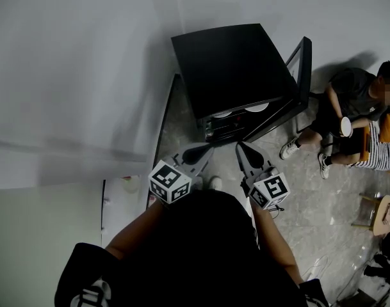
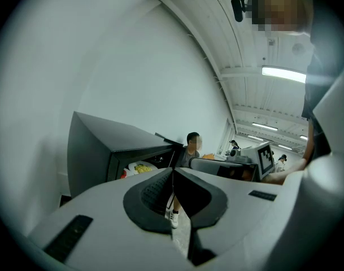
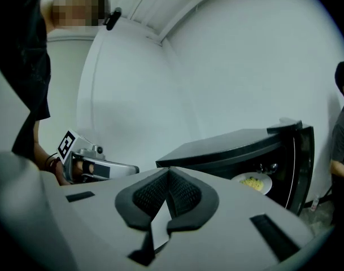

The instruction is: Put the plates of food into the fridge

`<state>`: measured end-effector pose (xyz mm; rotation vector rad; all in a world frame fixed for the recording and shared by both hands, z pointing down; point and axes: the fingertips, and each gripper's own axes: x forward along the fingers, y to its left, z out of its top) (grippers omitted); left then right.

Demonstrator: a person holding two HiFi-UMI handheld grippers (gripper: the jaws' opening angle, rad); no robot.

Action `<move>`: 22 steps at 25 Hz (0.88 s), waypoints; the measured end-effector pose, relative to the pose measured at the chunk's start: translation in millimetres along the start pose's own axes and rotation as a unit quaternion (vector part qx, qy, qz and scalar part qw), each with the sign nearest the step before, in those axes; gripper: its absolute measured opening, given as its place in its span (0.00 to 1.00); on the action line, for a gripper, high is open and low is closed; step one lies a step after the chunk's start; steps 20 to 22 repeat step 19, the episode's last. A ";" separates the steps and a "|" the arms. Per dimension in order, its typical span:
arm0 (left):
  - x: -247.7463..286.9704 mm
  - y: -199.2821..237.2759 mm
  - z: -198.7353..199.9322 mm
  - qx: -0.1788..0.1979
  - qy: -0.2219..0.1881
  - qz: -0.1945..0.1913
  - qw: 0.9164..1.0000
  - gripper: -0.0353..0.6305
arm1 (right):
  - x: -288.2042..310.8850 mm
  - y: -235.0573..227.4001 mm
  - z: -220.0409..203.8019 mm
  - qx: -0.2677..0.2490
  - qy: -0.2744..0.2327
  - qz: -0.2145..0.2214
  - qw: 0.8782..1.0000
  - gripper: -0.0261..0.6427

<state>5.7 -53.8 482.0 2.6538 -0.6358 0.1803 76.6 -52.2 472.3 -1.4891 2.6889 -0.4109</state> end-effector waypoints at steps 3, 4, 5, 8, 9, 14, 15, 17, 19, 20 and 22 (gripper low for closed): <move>-3.2 0.6 1.3 0.001 -0.002 -0.002 1.000 0.09 | -1.4 15.2 13.9 -0.022 -0.020 0.012 0.999 0.08; -4.4 0.5 1.9 0.002 -0.003 -0.003 1.000 0.09 | -1.7 19.0 16.8 -0.030 -0.024 0.015 0.999 0.08; -5.2 0.3 2.5 0.003 -0.004 -0.003 1.000 0.09 | -2.0 21.8 19.6 -0.039 -0.028 0.014 0.999 0.08; -6.2 -0.2 3.4 0.011 -0.006 -0.003 1.000 0.09 | -3.9 26.8 25.4 -0.050 -0.039 0.007 0.998 0.08; -6.6 -0.6 3.6 0.013 -0.008 -0.004 1.000 0.09 | -4.9 27.1 25.2 -0.050 -0.038 0.002 0.998 0.08; -6.7 -0.9 6.7 0.014 -0.012 -0.018 1.000 0.09 | -6.7 27.8 22.7 -0.058 -0.024 -0.014 0.998 0.08; -6.3 -0.4 6.2 0.014 -0.012 -0.020 1.000 0.09 | -6.9 28.1 22.1 -0.059 -0.022 -0.016 0.998 0.08; -5.1 0.6 5.1 0.013 -0.013 -0.023 1.000 0.09 | -7.5 28.3 21.4 -0.058 -0.020 -0.019 0.998 0.08; -3.6 1.4 5.1 0.012 -0.014 -0.027 0.999 0.09 | -7.9 28.0 21.7 -0.055 -0.019 -0.022 0.998 0.08; -3.6 1.4 5.1 0.012 -0.014 -0.027 0.999 0.09 | -7.9 28.0 21.7 -0.055 -0.019 -0.022 0.998 0.08; -3.6 1.4 5.1 0.012 -0.014 -0.027 0.999 0.09 | -7.9 28.0 21.7 -0.055 -0.019 -0.022 0.998 0.08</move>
